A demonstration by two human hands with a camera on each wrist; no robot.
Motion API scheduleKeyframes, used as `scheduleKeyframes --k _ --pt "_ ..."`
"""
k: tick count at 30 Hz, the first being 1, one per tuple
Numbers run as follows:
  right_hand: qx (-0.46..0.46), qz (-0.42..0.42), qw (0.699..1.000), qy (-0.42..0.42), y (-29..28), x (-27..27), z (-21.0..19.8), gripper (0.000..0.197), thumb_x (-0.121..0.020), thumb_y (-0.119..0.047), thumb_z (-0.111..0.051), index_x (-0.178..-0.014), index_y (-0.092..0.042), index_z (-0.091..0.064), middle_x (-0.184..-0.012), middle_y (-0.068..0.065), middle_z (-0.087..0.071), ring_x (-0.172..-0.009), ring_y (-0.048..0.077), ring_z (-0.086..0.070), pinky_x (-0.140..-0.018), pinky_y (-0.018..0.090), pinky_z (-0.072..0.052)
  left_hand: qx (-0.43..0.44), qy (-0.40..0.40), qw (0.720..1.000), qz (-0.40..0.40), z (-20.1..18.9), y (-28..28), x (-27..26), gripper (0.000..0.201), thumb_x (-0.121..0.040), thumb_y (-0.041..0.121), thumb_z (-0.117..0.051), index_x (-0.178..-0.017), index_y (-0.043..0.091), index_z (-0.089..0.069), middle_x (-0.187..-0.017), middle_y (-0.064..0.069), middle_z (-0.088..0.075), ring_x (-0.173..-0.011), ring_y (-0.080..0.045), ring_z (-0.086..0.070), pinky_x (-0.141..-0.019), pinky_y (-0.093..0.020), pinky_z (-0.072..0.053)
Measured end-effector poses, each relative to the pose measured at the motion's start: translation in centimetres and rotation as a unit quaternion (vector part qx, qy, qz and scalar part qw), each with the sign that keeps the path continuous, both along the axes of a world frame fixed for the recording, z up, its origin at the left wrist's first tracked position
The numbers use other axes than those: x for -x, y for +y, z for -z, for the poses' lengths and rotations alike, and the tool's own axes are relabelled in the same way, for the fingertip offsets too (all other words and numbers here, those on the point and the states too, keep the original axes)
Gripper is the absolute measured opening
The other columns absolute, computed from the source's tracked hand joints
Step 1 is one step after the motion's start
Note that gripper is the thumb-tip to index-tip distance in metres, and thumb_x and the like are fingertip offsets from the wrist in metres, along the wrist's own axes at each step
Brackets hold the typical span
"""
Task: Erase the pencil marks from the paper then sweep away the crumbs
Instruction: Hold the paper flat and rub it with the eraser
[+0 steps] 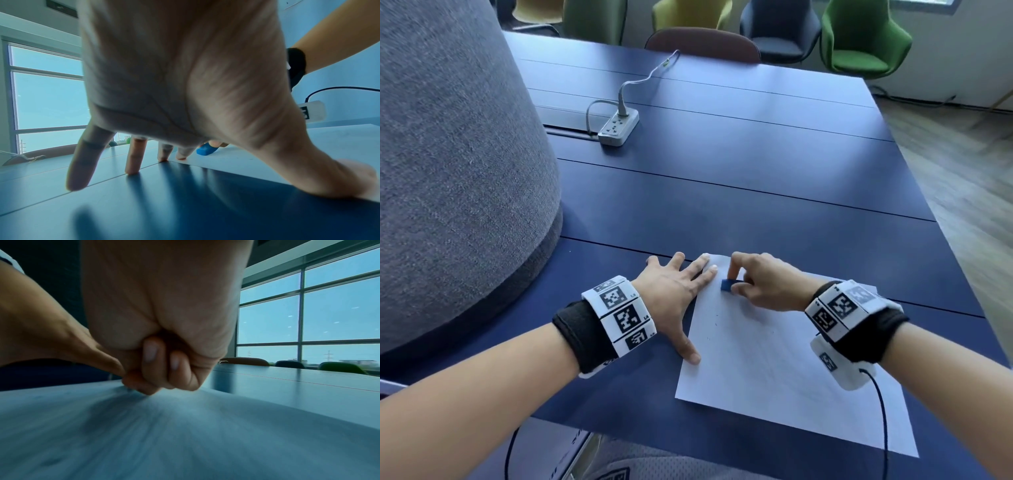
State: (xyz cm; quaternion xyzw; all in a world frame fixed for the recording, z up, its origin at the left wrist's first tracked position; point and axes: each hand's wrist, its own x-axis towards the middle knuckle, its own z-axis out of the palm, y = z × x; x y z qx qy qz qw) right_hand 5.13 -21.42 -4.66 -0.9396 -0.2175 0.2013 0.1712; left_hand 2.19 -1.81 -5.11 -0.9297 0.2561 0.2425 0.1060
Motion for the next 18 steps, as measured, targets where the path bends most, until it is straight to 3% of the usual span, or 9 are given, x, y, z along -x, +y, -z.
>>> scheduleKeyframes --k 4,9,14,18 --pt "-0.034 -0.090 0.994 0.050 0.5 2.3 -0.1 0.007 -0.089 -0.019 -0.060 -0.091 -0.022 -0.054 -0.059 -0.013 -0.044 -0.054 0.003 -0.044 -0.055 0.019 -0.033 -0.005 0.003 1.000 -0.002 0.1 -0.2 0.0 0.147 -0.050 0.085 -0.069 -0.155 0.024 0.015 -0.162 0.007 0.019 -0.141 -0.030 -0.009 -0.103 -0.051 -0.028" --pt "-0.024 -0.021 0.999 -0.018 0.7 1.2 -0.1 0.007 -0.090 -0.023 -0.058 -0.095 -0.021 -0.055 -0.064 -0.015 -0.044 -0.063 0.008 -0.046 -0.064 0.027 -0.035 -0.007 -0.002 1.000 0.001 0.0 0.0 0.0 0.147 -0.050 0.087 -0.068 -0.155 0.025 0.014 -0.162 0.008 0.018 -0.139 -0.028 -0.012 -0.102 -0.050 -0.031" --pt "-0.029 -0.119 0.991 0.047 0.5 3.4 -0.1 0.008 -0.090 -0.020 -0.060 -0.097 -0.017 -0.057 -0.057 -0.013 -0.044 -0.053 0.004 -0.043 -0.053 0.018 -0.033 -0.013 0.003 1.000 0.001 0.0 -0.2 -0.1 0.147 -0.050 0.086 -0.068 -0.155 0.025 0.014 -0.162 0.007 0.018 -0.141 -0.028 -0.010 -0.104 -0.051 -0.029" --pt "-0.029 -0.048 0.998 -0.008 0.2 2.4 0.1 0.008 -0.090 -0.021 -0.058 -0.097 -0.019 -0.054 -0.060 -0.013 -0.046 -0.056 0.002 -0.043 -0.063 0.027 -0.034 -0.016 0.005 1.000 -0.001 -0.1 -0.2 -0.1 0.147 -0.050 0.086 -0.068 -0.155 0.025 0.015 -0.162 0.007 0.019 -0.141 -0.028 -0.010 -0.105 -0.052 -0.029"
